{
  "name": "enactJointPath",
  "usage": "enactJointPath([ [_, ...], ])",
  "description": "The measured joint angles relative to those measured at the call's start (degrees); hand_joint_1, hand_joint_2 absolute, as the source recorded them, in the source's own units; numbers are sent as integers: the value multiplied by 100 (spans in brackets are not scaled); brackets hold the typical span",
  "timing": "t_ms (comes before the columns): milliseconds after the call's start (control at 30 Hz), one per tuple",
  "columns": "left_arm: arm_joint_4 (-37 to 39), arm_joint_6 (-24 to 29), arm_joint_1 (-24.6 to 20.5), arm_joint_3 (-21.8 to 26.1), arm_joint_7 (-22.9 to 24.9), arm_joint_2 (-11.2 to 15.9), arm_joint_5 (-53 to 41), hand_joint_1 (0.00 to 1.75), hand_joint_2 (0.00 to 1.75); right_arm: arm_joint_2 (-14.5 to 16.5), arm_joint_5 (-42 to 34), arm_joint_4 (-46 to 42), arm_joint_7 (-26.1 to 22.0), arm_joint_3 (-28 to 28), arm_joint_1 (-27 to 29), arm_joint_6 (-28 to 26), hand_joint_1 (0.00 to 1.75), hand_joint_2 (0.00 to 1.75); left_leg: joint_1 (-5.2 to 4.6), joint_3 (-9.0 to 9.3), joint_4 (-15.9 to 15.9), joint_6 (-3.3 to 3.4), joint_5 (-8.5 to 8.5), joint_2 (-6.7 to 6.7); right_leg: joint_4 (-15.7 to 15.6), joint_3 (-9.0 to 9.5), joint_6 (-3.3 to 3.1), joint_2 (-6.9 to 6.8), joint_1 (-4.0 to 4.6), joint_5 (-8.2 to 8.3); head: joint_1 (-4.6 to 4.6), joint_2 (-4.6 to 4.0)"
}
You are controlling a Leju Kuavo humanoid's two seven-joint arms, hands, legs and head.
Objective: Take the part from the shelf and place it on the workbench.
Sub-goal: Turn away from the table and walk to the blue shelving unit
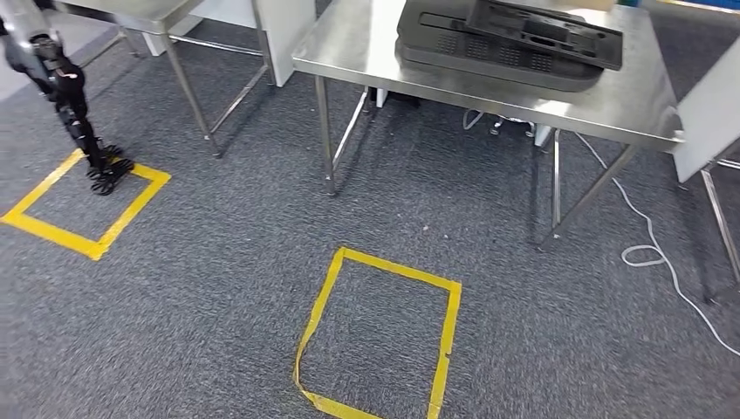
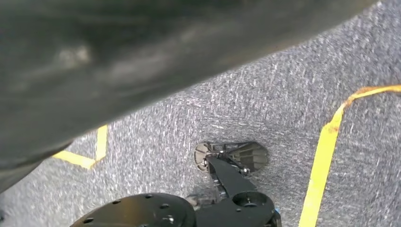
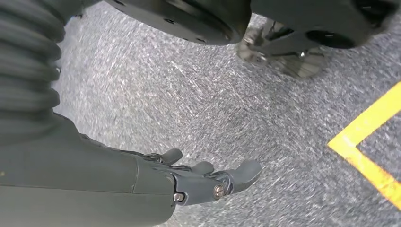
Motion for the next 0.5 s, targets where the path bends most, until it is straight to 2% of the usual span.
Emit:
enactJointPath([
  [33,0,1,-2,0,1,-2,0,0,0,1,2,2,1,1,3,3,0,175,-3,-15,4,-25,19,-66,-340,154,-6,93,0,105,-3,0],
  [67,0,1,-1,0,2,-3,0,0,0,2,4,4,2,2,4,8,0,175,-5,-32,5,-56,40,-118,-546,240,-29,166,6,158,-5,0],
  [100,0,0,4,0,3,-4,0,0,0,3,6,7,2,2,1,20,0,175,-3,-48,-1,-91,62,-160,-617,260,-64,188,19,167,-8,0],
  [133,0,0,17,1,5,-3,-1,0,0,5,8,8,1,2,-9,37,0,175,5,-60,-16,-132,88,-205,-627,261,-99,141,31,190,-10,0],
  [167,0,1,31,2,7,-2,-1,0,0,10,9,8,0,3,-21,57,0,175,14,-74,-12,-163,94,-179,-649,279,-141,84,25,218,-10,0],
  [233,0,2,50,4,11,-1,-2,0,0,16,12,8,-8,4,-28,92,0,175,8,-166,181,-207,-60,54,-696,310,-231,-40,7,276,-25,0],
  [267,0,2,49,4,9,-1,-2,0,0,16,15,8,-11,5,-22,111,0,175,6,-272,440,-217,-236,219,-711,319,-260,-110,0,291,-35,0],
  [300,0,1,48,4,0,-3,-4,0,0,11,23,8,-15,6,-13,137,0,175,7,-414,788,-237,-443,327,-711,315,-275,-178,11,294,-47,0],
  [333,0,0,46,3,-13,-5,-9,0,0,7,35,8,-16,8,-7,168,0,175,17,-562,1157,-258,-619,374,-709,313,-278,-254,19,292,-57,0],
  [367,0,-1,48,3,-28,-8,-13,0,0,3,49,8,-16,13,-6,197,0,175,28,-663,1429,-277,-714,395,-708,311,-279,-334,26,291,-55,0],
  [400,0,-2,50,2,-41,-10,-18,0,0,1,61,9,-16,19,-6,222,0,175,37,-677,1520,-294,-707,411,-706,312,-280,-410,28,288,-59,0],
  [433,0,-2,53,2,-49,-11,-20,0,0,-1,68,9,-16,26,-7,237,0,175,45,-576,1376,-306,-595,441,-704,319,-281,-481,25,283,-58,0],
  [467,0,-2,54,2,-54,-11,-20,0,0,0,73,10,-16,31,-9,245,0,175,53,-380,1044,-314,-419,499,-700,332,-277,-547,20,273,-60,0],
  [500,0,-2,52,2,-58,-13,-20,0,0,-1,75,10,-16,34,-8,249,0,175,50,-158,651,-322,-278,627,-693,346,-261,-603,24,256,-62,0],
])
